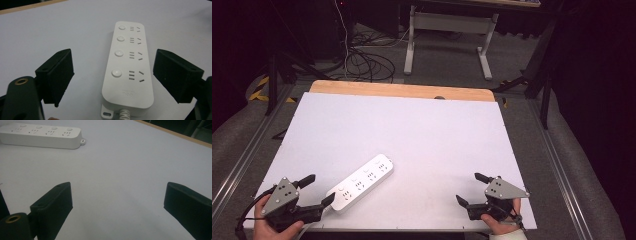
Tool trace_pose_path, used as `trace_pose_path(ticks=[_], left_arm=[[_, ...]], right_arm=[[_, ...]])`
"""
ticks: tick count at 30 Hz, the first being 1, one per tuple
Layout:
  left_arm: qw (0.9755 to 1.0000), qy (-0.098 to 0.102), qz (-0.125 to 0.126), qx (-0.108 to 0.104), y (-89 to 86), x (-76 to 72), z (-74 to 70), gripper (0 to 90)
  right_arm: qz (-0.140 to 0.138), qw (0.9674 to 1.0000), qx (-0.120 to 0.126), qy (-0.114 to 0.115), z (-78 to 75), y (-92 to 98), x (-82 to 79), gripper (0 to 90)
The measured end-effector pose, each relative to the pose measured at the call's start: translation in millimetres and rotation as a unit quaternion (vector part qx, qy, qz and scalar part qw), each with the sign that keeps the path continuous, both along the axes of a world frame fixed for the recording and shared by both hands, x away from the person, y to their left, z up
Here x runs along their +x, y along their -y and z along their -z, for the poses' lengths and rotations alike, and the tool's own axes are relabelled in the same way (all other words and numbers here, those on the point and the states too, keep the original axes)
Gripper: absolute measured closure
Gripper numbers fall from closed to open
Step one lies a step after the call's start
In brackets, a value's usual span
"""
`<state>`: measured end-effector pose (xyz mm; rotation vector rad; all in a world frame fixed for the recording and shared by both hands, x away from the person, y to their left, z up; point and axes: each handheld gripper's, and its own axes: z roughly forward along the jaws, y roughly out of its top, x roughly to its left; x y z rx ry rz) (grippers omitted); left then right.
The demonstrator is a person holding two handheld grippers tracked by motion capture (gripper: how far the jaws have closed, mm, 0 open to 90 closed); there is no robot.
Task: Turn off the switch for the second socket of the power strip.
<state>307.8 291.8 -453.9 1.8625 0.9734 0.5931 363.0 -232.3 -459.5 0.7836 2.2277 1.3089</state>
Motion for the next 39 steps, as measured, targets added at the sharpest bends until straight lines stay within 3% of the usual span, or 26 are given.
trace_pose_path(ticks=[16,27,39], left_arm=[[0.9999,-0.001,-0.003,0.015,-0.3,-2.1,-4.3,18.7],[0.9999,-0.011,-0.005,0.007,4.7,3.1,-15.9,19.5],[0.9998,-0.011,-0.007,0.012,9.7,10.8,-32.1,29.5]], right_arm=[[-0.008,1.0000,-0.004,-0.001,1.1,-1.4,0.4,8.8],[-0.018,0.9998,-0.007,-0.007,2.5,-4.4,1.7,8.8],[-0.021,0.9997,-0.008,-0.010,3.4,-5.3,2.5,8.8]])
